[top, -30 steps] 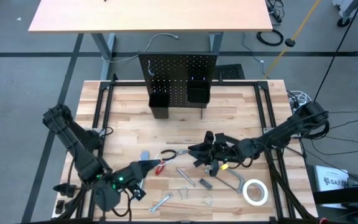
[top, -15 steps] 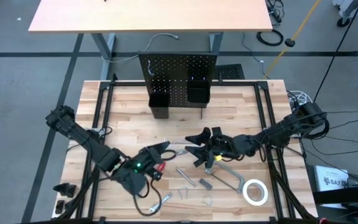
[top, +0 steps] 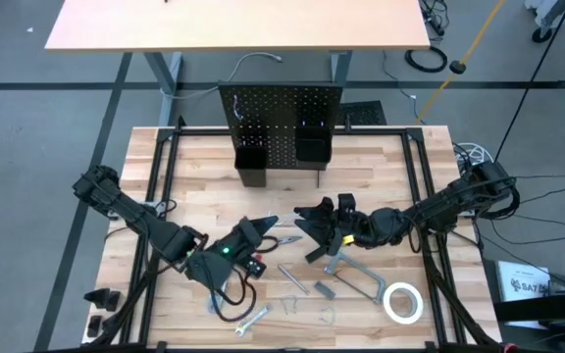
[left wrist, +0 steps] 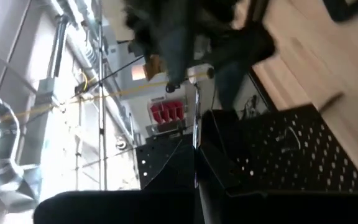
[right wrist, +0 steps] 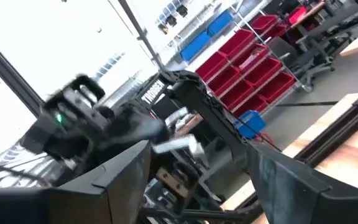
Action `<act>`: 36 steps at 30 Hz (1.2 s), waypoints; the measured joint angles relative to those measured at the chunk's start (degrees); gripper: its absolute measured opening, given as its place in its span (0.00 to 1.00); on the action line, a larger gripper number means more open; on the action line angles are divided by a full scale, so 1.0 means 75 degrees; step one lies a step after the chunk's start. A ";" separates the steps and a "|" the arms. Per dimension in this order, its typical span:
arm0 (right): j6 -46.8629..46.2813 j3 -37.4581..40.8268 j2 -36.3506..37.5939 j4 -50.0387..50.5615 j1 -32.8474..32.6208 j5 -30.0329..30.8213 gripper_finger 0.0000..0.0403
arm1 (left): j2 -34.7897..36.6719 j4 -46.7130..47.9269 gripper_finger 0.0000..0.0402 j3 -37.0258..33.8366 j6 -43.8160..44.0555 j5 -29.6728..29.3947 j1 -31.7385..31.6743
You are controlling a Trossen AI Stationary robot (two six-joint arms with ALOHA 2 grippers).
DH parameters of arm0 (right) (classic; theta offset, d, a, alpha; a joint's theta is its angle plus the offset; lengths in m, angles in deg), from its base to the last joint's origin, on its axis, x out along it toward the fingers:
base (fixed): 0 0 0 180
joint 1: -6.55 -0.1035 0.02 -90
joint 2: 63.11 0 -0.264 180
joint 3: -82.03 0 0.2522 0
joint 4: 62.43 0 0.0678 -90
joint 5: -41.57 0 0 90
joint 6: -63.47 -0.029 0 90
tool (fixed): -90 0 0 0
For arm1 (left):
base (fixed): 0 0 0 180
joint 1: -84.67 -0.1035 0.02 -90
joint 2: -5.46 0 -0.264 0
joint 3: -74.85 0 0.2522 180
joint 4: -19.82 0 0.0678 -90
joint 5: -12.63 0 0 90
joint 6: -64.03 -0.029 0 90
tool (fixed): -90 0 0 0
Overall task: Hang tools onto peg board
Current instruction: Insert the right silver hanger hook on the pegboard
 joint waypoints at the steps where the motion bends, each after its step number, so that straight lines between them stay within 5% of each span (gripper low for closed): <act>1: 0.0000 0.0000 -0.0002 0.0004 0.0000 0.0006 0.64 | 0.0000 -0.0228 0.00 0.0000 0.0013 0.0116 -0.0035; 7: 0.0165 0.0000 -0.0002 -0.0285 -0.0003 -0.0089 0.63 | 0.0009 -0.1268 0.00 0.0003 0.0000 0.0451 -0.0176; 18: 0.0379 0.0000 -0.0002 -0.0977 -0.0003 -0.0809 0.61 | 0.0006 -0.0743 0.00 0.0003 -0.0595 0.0687 -0.0227; 36: 0.0347 0.0000 -0.0002 -0.0951 0.0115 -0.0758 0.23 | 0.0006 -0.0694 0.00 0.0003 -0.0592 0.1061 -0.0391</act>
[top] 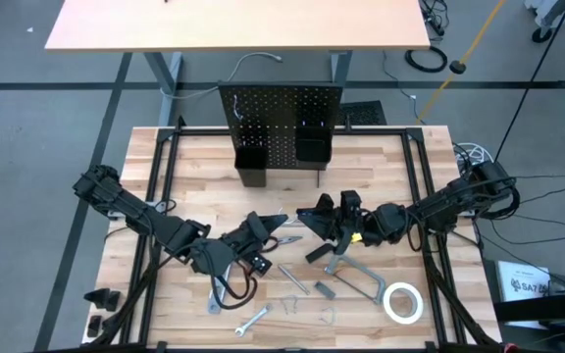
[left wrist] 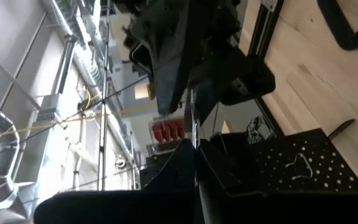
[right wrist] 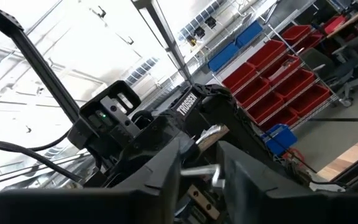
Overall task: Hang tools onto peg board
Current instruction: Insert the right silver hanger hook on the pegboard
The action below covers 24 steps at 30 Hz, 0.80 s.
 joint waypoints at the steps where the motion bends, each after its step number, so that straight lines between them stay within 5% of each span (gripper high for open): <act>1: 0.0002 0.0000 0.0000 0.0005 0.0006 0.0001 0.21 | 0.0000 0.0001 0.00 0.0000 -0.0002 0.0020 0.0000; 8: 0.0203 0.0000 0.0002 -0.0003 0.0010 0.0061 0.04 | 0.0000 0.0026 0.00 0.0000 0.0000 0.0149 -0.0105; 14: 0.0702 0.0000 0.0009 -0.0007 0.0002 0.0213 0.02 | -0.0003 0.0042 0.01 0.0000 0.0138 0.0159 -0.0166; 24: 0.2248 -0.0015 0.0023 0.0484 -0.0040 0.0000 0.01 | -0.0009 0.0055 0.23 0.0000 0.1327 0.0268 0.0096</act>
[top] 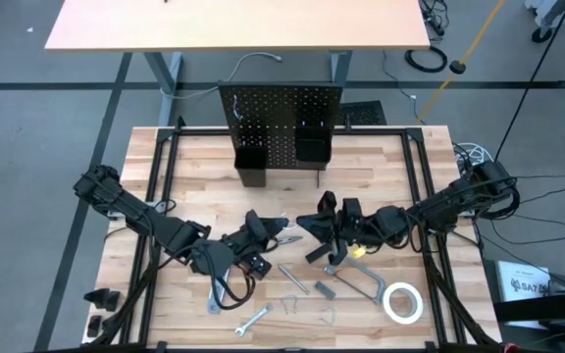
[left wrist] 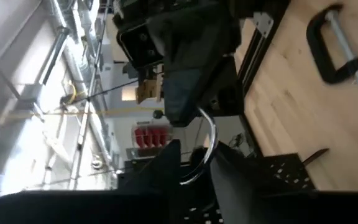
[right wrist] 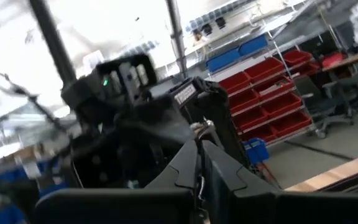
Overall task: Hang tools onto peg board
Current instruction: Insert the right silver hanger hook on the pegboard
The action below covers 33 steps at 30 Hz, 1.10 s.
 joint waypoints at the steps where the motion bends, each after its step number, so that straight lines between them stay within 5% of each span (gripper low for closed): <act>1: 0.0173 0.0000 0.0006 0.0055 -0.0009 0.0005 0.00 | 0.0000 -0.0002 0.25 -0.0003 0.0253 -0.0082 0.0028; 10: 0.1429 -0.0006 0.0059 0.0574 -0.0060 0.0064 0.00 | 0.0342 0.0073 0.37 -0.0017 0.2642 -0.0234 0.0352; 16: 0.2908 0.0030 0.0271 0.1189 -0.0295 0.0963 0.00 | 0.1139 0.1862 0.38 0.0018 0.6752 0.0188 0.0586; 21: 0.3501 0.0023 0.0281 0.1480 -0.0424 0.1052 0.00 | 0.1704 0.3077 0.38 0.0015 1.0487 0.2467 0.0173; 24: 0.3616 0.0020 0.0302 0.1531 -0.0496 0.0787 0.00 | 0.1601 0.2594 0.38 -0.0015 1.0895 0.3630 -0.0083; 33: 0.3660 0.0020 0.0300 0.1599 -0.0627 0.0535 0.00 | 0.1466 0.1197 0.38 -0.1058 1.1003 0.4477 -0.1042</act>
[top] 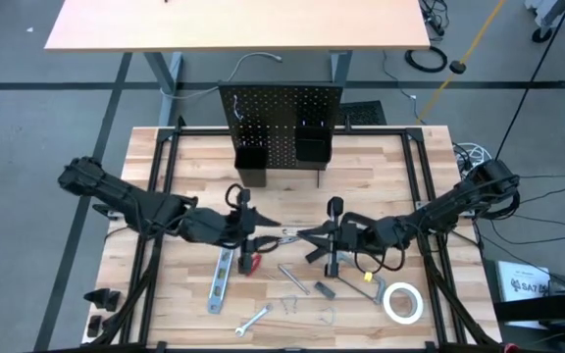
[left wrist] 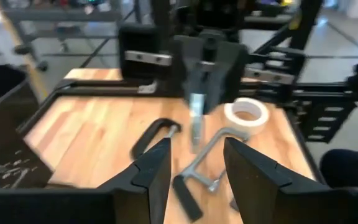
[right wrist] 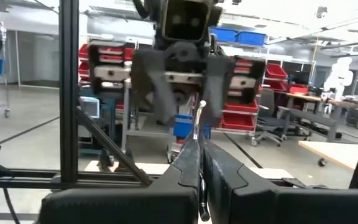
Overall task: Hang tools onto peg board
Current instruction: Insert the right silver hanger hook on the pegboard
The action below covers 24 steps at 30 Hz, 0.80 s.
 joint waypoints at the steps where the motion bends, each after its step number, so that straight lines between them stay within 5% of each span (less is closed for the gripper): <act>1: 0.0022 0.0000 0.0000 0.0002 -0.0021 0.0000 0.00 | 0.0000 -0.0035 0.38 -0.0069 -0.0056 0.0040 -0.0069; 8: 0.0071 -0.0001 0.0000 -0.0027 -0.0121 0.0034 0.00 | -0.0008 -0.0987 0.38 -0.0493 -0.0260 0.1196 -0.0416; 13: 0.0057 -0.0003 0.0000 -0.0056 -0.0121 0.0023 0.00 | -0.0029 -0.1142 0.38 -0.0551 -0.0286 0.0679 -0.0455; 24: 0.0042 -0.0006 0.0000 -0.0132 -0.0115 0.0019 0.00 | -0.0026 -0.1340 0.31 -0.0551 -0.0489 0.0918 -0.0459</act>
